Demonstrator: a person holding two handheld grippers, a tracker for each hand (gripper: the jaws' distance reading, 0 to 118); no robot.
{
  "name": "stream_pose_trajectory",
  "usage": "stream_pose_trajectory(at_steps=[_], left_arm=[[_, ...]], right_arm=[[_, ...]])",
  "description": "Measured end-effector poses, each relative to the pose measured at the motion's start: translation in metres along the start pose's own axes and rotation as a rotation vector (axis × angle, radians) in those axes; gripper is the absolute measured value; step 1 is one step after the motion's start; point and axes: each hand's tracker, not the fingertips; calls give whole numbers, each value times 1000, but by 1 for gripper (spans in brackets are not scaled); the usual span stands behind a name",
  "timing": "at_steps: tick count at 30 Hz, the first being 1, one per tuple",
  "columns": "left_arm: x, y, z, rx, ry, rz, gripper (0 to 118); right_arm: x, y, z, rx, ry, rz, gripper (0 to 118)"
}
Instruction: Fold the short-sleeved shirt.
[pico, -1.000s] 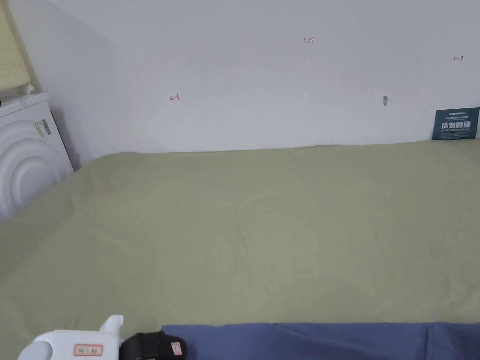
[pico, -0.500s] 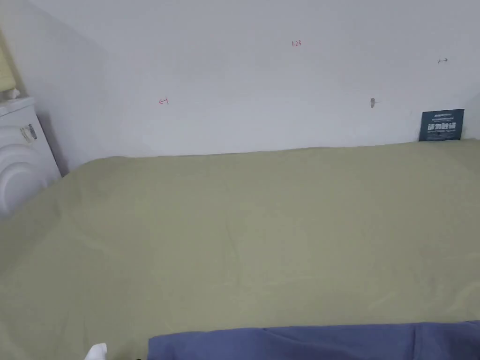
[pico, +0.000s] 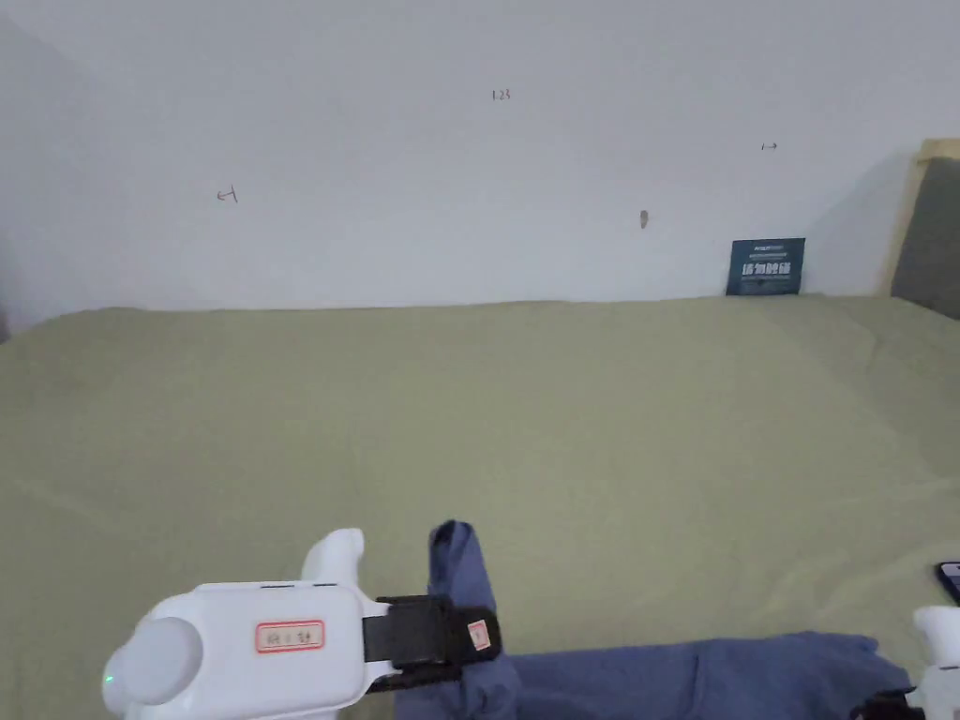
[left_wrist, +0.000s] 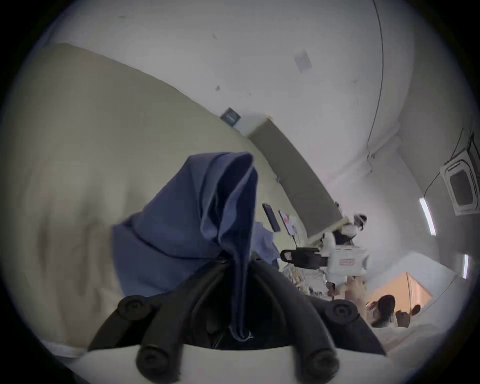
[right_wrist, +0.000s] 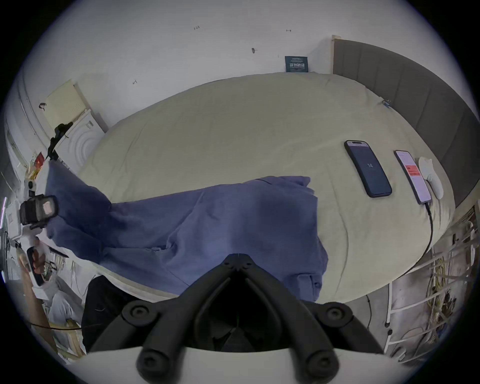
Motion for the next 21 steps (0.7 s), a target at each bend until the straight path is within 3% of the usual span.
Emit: stream_pose_trajectory(at_steps=[5,6,7,8,9,12,14,15,17,18,21], left_arm=[[-23,-16,-66,-90,19,96,12],[-29,-21,-74,-117,12,121,22],[-33,-25,-79,-140,-13,135,58],[-35,-31,-82,-145,-31,155,85],[-36,-36,-82,-147,-35,163,102],[-36,-37,-63,-80,-128,177,101],[-38,-33,-49,-22,-144,189,95],[-41,-31,-44,10,-147,197,83],[-48,-26,-44,35,-136,223,16],[-49,-24,-49,42,-130,235,1],[-53,-30,-78,28,-153,288,0]], right_arm=[[6,-3,1,-6,-5,1,0],[7,-3,0,-10,-6,-1,0],[9,-3,-1,-13,-9,-3,0],[10,-3,-3,-16,-14,-9,0],[11,-3,-4,-17,-18,-13,0],[14,-3,-4,-19,-18,-24,0],[13,-4,-3,-18,-14,-25,0],[13,-3,-3,-17,-14,-26,0],[11,-4,0,-14,-14,-21,0],[10,-5,1,-13,-11,-17,0],[8,-8,2,-9,-10,-11,0]])
